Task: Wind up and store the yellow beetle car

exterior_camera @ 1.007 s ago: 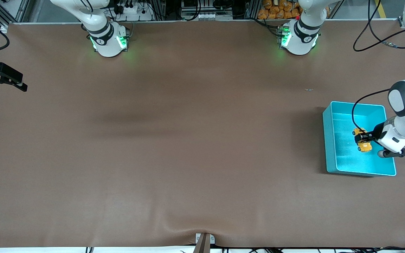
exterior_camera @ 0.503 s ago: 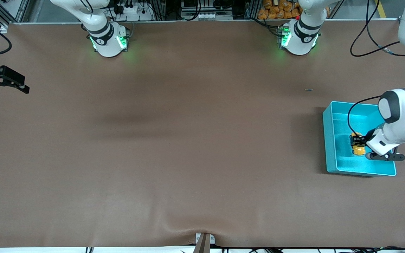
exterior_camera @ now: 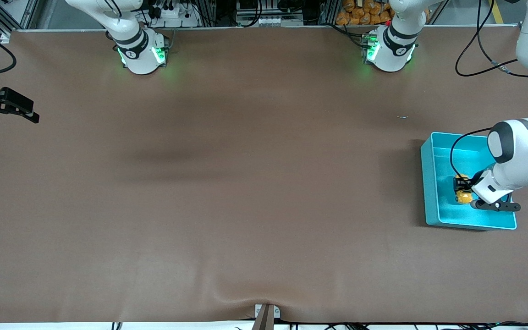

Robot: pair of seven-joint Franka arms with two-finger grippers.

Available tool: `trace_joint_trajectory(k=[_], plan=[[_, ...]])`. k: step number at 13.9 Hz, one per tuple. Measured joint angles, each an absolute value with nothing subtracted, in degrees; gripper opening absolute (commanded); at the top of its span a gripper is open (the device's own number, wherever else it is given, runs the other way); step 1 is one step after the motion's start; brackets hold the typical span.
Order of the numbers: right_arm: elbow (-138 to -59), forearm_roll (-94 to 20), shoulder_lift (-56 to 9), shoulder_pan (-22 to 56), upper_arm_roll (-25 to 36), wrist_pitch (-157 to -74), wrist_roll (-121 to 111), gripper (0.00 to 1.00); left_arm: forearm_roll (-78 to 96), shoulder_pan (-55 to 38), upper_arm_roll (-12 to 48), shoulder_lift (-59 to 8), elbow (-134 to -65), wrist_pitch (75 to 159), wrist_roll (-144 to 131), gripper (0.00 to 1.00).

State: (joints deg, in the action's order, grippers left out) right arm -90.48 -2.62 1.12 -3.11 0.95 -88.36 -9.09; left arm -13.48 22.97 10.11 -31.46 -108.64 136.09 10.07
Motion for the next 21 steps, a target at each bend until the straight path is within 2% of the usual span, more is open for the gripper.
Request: trace_joint_trajectory(k=[1,2,7,10,18,20,21], plan=[[-90.48,-2.62,1.12,-3.10,0.95,-88.43,-9.09,1.00,-13.49,22.97,10.16,-31.61,-108.65,136.11,10.07,0.91],[-90.46,-2.62,1.12,-3.11,0.95,-88.46,-9.09,1.00,-13.49,22.97,10.16,-31.70,-108.65,136.12,10.07,1.00],[-90.44,-2.62,1.12,-3.11,0.94,-88.58,-9.09,1.00,-13.50,22.97,10.65,-30.76,-108.41,136.35,10.08,1.00],[-90.44,-2.61,1.12,-3.10,0.94,-88.96,-9.09,1.00,-13.53,22.97,11.75,-26.19,-108.12,135.25,10.13,1.00],[-90.44,-2.61,1.11,-3.10,0.94,-90.16,-9.09,1.00,-11.15,22.87,19.75,-10.33,-107.71,121.55,9.98,1.00],[-90.44,-2.61,1.11,-3.10,0.93,-90.19,-9.09,1.00,-7.91,20.93,19.24,-6.56,-107.59,117.05,10.05,1.00],[-90.44,-2.61,1.11,-3.10,0.93,-90.23,-9.09,1.00,-6.42,17.45,16.63,-4.64,-107.31,114.55,9.94,1.00]])
